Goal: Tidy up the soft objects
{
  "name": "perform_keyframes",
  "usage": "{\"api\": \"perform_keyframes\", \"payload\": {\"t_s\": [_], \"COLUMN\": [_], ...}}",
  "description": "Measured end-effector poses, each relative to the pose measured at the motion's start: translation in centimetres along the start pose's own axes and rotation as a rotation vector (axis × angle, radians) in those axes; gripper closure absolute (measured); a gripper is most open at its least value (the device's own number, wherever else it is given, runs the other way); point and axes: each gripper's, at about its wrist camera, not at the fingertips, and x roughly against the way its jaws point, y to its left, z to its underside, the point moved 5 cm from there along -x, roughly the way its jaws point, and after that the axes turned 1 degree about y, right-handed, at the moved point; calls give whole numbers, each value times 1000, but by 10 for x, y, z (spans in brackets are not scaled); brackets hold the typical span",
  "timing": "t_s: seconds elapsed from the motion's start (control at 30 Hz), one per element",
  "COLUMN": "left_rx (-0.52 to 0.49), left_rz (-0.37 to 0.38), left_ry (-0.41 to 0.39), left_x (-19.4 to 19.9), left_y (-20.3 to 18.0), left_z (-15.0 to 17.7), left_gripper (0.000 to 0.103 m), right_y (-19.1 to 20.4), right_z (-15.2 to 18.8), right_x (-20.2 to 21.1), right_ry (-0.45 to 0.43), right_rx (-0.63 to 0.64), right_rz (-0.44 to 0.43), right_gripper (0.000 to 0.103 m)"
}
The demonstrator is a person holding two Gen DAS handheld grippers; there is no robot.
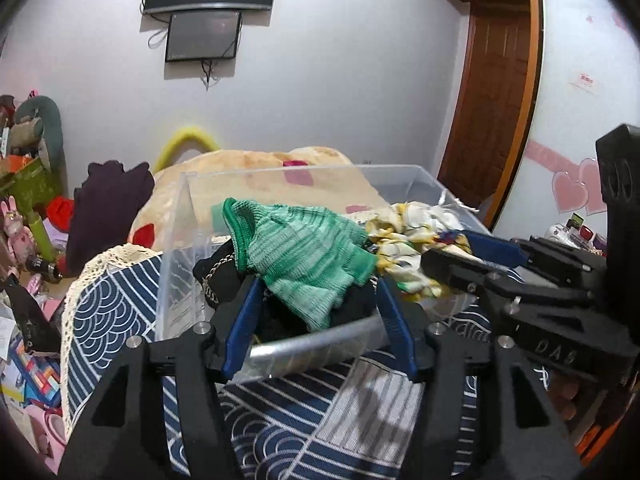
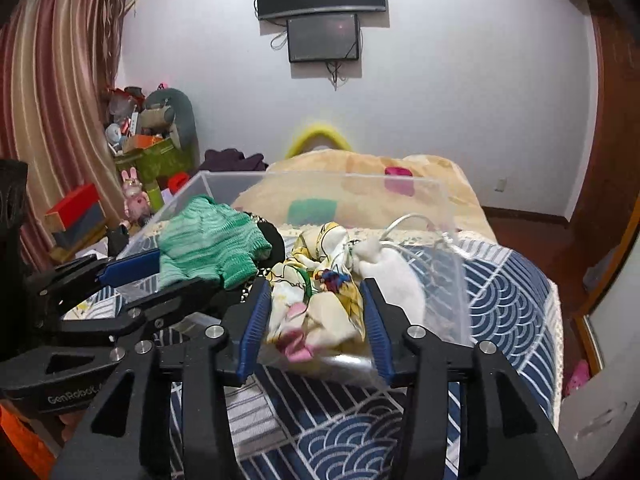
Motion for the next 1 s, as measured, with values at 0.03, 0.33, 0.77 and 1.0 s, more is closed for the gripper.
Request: {"api": "perform_keyframes", "payload": {"t_s": [0.03,0.33,0.77,1.0], "left_rx": [-3,12,7,-15], "left_rz": [-3,-40,-40,-67], "left_ry": [-10,-134,-282,-305], "left_x": [5,59,119,127], "left_y": [-1,1,-13,-19], "left_z": [1,-11,-21,-16], "left_gripper": [44,35,8,3], "right_y": [-1,1,17,20], "right_z": [-1,-9,-21,-13], "right_x": [8,56,102,106], "right_ry": [-13,-134,-298,-324], "right_rx": [4,20,41,34], "right_rz": [3,-6,-1,17], "right_gripper": [59,46,13,4]}}
